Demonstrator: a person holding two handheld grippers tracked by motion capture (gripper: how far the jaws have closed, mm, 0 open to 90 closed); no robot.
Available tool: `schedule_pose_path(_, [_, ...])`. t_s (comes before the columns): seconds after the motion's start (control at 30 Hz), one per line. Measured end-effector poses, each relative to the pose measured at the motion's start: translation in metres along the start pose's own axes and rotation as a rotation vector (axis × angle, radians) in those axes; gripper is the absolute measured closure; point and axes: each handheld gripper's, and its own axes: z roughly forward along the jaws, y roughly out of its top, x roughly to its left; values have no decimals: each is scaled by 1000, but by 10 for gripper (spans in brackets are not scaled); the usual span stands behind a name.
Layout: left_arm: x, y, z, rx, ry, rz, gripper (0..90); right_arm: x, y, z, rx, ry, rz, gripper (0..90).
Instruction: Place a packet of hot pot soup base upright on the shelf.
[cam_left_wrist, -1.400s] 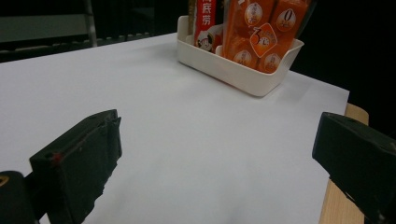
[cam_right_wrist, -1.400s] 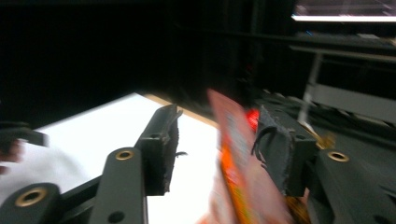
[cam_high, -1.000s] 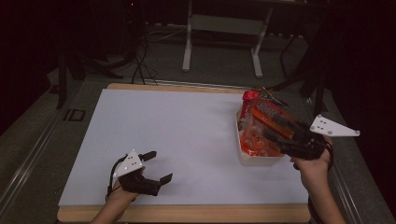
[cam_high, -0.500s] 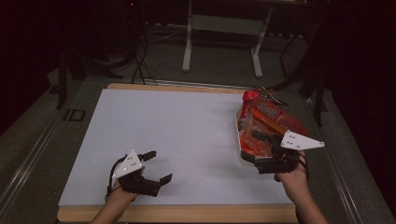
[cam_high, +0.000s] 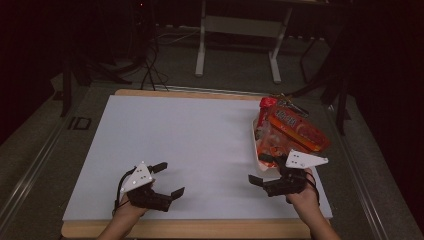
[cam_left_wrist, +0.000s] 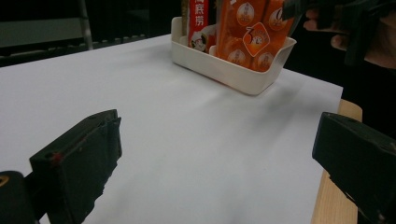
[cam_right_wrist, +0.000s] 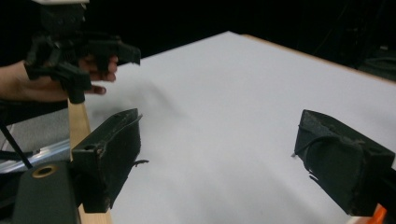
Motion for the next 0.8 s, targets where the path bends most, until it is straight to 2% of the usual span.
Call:
schedule_pose_path(0.33, [-1,-1,1,2,0,4,20,2,-18,4,64,8,11,141])
schedule_pose_path(0.53, [-3,-3,1,11,-1,18,20,3,-22,4,69,4,-4,141])
schedule_pose_path(0.8, [-5,-3,0,6,-2,36,20,-1,-31,-2,83,-4,16,142])
